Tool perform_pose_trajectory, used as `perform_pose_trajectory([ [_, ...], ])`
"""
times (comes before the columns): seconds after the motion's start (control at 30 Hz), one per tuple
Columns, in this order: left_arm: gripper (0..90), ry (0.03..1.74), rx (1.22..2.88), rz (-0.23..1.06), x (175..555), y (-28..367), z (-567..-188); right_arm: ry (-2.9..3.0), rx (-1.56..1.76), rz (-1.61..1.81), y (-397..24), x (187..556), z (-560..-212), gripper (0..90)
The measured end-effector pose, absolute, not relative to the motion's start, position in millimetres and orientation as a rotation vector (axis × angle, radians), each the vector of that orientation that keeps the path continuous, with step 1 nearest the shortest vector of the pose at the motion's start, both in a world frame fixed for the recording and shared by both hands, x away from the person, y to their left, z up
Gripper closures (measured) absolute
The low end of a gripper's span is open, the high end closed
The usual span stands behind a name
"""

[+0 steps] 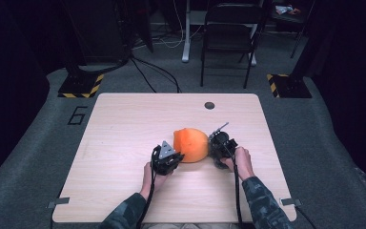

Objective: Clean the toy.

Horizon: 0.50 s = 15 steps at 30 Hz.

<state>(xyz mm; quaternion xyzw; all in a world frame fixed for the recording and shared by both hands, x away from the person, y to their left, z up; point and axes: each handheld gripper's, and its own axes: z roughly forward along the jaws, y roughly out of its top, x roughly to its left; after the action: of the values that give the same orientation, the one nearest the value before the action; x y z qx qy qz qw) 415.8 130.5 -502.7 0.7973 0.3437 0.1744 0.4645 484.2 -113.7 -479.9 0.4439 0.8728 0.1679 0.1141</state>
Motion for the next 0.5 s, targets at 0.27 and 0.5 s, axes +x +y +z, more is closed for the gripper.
perform_pose_trajectory([
  [0.27,82.9,0.844,1.954,0.434,418.0,133.9,-503.3,2.475,1.307,0.628,-128.0,480.6,-438.2,76.3],
  [0.5,81.8,0.855,1.939,0.429,417.5,133.1,-503.7,2.576,1.150,0.755,-98.5,465.0,-421.2,76.3],
])
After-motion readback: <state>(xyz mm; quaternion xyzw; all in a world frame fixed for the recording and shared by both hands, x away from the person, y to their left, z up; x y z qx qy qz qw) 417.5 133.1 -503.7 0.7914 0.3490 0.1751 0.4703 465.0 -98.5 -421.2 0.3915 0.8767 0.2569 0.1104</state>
